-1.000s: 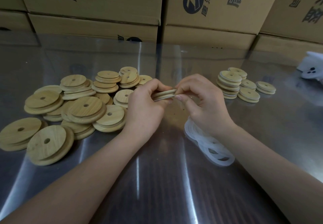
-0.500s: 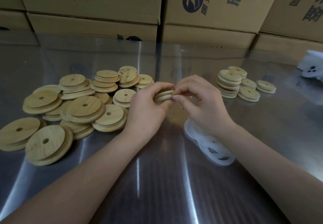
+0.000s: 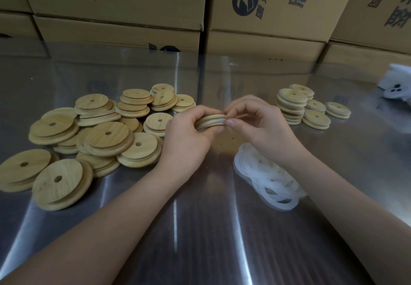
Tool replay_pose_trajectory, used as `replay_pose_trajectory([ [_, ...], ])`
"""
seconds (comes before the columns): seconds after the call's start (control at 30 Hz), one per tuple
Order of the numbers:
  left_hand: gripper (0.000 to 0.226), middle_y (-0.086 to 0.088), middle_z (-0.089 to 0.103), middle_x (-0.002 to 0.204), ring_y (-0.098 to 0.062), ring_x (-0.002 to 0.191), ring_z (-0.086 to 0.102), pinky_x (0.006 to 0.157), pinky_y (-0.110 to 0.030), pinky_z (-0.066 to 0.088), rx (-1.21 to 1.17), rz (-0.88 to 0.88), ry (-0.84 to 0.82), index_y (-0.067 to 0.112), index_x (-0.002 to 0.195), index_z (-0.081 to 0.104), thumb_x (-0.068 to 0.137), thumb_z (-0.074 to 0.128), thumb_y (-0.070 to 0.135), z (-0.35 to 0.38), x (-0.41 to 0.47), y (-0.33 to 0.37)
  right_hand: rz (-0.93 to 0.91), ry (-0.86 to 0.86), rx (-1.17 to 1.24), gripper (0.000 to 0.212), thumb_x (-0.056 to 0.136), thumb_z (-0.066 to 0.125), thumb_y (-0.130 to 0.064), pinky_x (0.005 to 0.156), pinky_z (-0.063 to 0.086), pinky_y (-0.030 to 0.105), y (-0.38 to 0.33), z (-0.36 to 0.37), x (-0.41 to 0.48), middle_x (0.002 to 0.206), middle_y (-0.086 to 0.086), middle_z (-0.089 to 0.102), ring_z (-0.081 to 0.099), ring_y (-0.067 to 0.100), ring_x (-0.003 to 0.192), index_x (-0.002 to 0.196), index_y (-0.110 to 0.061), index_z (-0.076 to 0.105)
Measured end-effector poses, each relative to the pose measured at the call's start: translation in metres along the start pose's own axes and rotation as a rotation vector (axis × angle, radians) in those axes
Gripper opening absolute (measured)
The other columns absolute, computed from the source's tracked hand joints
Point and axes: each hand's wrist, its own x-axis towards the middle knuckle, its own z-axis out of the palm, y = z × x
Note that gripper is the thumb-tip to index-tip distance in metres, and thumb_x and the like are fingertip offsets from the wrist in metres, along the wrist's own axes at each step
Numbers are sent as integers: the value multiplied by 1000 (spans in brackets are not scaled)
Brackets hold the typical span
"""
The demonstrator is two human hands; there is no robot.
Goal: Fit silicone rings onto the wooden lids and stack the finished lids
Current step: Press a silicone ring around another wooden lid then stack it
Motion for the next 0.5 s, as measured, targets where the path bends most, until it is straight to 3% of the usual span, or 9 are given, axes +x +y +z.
replay_pose_trajectory([
  [0.5, 26, 14, 71, 81, -2, 83, 66, 79, -21, 52, -35, -3, -18, 30, 87, 72, 78, 77, 5, -1, 5, 0, -91, 80, -109, 11, 85, 65, 1, 76, 51, 40, -1, 6, -2, 87, 4, 62, 61, 20, 85, 82, -10, 64],
])
